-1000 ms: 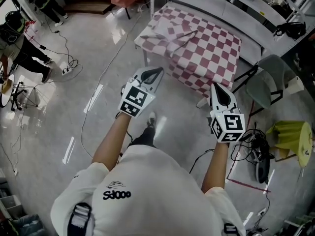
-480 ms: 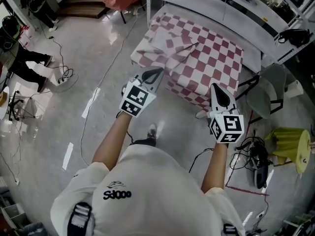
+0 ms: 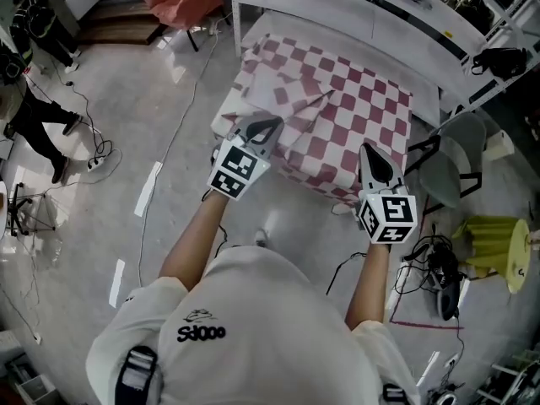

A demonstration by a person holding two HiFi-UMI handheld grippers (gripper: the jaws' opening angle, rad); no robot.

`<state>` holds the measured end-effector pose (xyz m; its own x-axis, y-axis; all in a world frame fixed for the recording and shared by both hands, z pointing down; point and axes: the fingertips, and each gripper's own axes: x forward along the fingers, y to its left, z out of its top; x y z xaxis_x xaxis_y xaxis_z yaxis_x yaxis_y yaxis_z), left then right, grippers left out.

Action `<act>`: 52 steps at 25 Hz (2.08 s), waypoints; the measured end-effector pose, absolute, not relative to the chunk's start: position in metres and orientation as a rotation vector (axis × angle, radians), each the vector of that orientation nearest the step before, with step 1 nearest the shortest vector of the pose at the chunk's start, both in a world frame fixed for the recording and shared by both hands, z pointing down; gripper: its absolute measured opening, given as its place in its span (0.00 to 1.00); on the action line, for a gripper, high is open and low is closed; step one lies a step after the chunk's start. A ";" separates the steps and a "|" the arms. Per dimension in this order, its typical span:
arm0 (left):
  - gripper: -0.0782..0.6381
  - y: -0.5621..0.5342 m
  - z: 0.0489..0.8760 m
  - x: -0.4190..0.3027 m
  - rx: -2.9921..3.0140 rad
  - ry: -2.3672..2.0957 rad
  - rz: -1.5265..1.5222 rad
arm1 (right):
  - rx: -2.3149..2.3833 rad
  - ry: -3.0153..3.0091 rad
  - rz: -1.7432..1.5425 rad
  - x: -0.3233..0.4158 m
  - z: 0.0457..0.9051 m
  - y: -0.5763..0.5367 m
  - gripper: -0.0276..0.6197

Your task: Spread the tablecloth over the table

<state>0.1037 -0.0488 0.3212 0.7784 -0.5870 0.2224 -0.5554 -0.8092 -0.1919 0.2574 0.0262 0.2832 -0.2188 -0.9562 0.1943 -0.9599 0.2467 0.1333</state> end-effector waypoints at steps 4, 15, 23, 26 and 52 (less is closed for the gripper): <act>0.15 -0.074 0.328 0.103 -2.871 0.885 -0.437 | 1.814 -2.259 0.037 0.256 0.284 -0.001 0.08; 0.15 -0.122 0.371 0.092 -2.926 0.930 -0.560 | 1.849 -2.217 0.160 0.263 0.320 -0.041 0.08; 0.25 -0.156 0.407 0.114 -2.954 0.879 -0.693 | 1.823 -2.189 0.220 0.283 0.352 -0.082 0.08; 0.26 -0.170 0.425 0.127 -2.968 0.873 -0.751 | 1.797 -2.181 0.253 0.293 0.367 -0.099 0.08; 0.42 -0.291 0.642 0.243 -2.971 0.710 -1.440 | 1.600 -2.123 0.556 0.372 0.502 -0.235 0.08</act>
